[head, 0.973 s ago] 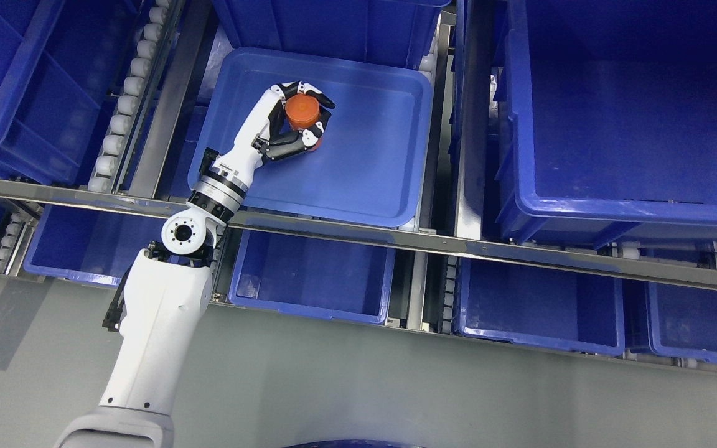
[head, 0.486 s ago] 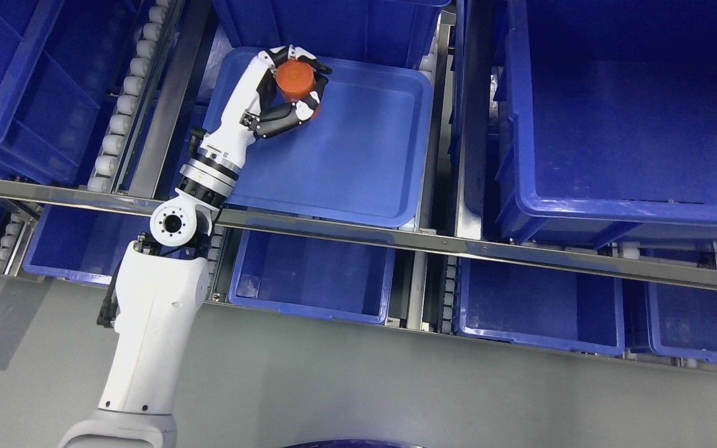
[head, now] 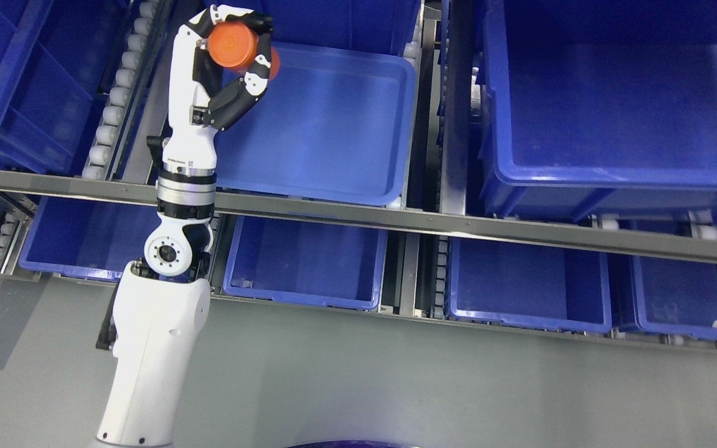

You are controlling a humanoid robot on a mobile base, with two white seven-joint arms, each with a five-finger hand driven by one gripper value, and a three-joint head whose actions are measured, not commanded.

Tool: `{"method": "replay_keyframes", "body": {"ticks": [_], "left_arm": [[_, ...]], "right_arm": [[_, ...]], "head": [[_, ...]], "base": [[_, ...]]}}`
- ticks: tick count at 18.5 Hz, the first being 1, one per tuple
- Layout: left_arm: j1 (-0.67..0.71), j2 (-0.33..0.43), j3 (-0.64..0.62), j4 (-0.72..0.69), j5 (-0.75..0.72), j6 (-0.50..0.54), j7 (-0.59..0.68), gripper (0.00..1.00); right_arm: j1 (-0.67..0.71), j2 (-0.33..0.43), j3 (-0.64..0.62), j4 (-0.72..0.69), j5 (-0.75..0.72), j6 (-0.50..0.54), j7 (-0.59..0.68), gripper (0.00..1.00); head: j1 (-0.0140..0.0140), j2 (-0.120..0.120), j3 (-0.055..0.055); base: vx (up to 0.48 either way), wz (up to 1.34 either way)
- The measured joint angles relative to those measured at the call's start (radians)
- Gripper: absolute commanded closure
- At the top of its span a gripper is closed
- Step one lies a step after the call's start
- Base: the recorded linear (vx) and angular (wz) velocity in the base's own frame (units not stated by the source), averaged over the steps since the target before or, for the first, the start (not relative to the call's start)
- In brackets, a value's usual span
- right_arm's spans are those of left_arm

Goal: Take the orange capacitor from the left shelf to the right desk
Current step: 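Lift the orange capacitor up out of the blue bin with the left hand, then turn toward the steel table carrying the capacitor in the left hand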

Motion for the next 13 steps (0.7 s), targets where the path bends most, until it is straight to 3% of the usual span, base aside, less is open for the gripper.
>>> {"method": "replay_keyframes", "body": {"ticks": [7, 13], "left_arm": [[0.075, -0.002, -0.011, -0.060, 0.005, -0.043, 0.010, 0.99], [0.129, -0.003, -0.029, -0.087, 0.006, -0.047, 0.002, 0.99]], "right_arm": [[0.000, 0.000, 0.000, 0.000, 0.000, 0.000, 0.000, 0.00], [0.000, 0.000, 0.000, 0.000, 0.000, 0.001, -0.003, 0.00]], "head": [[0.0000, 0.000, 0.000], [0.0000, 0.000, 0.000]], "base": [[-0.200, -0.40], [-0.226, -1.04]]}}
